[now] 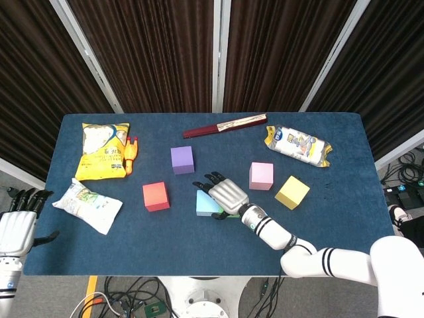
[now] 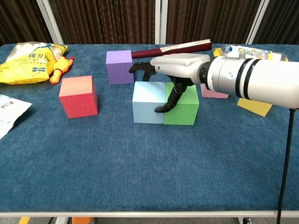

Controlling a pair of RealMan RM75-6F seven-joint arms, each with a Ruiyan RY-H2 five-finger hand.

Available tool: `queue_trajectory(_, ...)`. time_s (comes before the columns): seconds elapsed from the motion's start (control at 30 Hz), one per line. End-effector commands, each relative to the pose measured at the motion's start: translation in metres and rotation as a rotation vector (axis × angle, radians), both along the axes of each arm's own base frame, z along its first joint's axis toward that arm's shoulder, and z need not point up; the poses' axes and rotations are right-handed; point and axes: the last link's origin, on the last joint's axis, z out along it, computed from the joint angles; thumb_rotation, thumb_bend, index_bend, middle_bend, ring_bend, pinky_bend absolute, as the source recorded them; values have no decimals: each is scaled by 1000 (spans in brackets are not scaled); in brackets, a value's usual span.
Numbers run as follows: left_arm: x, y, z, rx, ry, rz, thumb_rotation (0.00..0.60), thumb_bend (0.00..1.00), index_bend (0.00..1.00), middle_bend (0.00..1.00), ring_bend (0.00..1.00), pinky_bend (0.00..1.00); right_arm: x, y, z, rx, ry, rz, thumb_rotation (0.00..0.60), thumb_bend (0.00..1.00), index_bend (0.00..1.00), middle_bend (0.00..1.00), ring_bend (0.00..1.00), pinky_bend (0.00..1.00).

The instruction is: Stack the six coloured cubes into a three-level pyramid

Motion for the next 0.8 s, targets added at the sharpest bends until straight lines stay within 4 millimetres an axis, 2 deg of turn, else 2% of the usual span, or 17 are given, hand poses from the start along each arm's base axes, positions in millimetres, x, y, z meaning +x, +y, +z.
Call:
queue_trajectory(0.03,0,0,0,0,0,0,600,0,166,144,57,80,0,0,0,-1,4,1,600,141,0,255,2,0)
queue_trajectory(0.47,1,0,0,1,2,-4,600,0,166,144,58,81,0,4,6,3,3,4,600,118,0,76,0,0)
queue_trajectory(0.63,2,2,2,5,7,-11,600,0,166,144,57,81,1,8,32,-50,-33,32,600,106,0,37,0,0)
queue_trajectory(0.8,3,3,5,13,7,-21,600,0,166,144,58,81,-17,11,78,-163,-86,23,600,101,0,76,0,0)
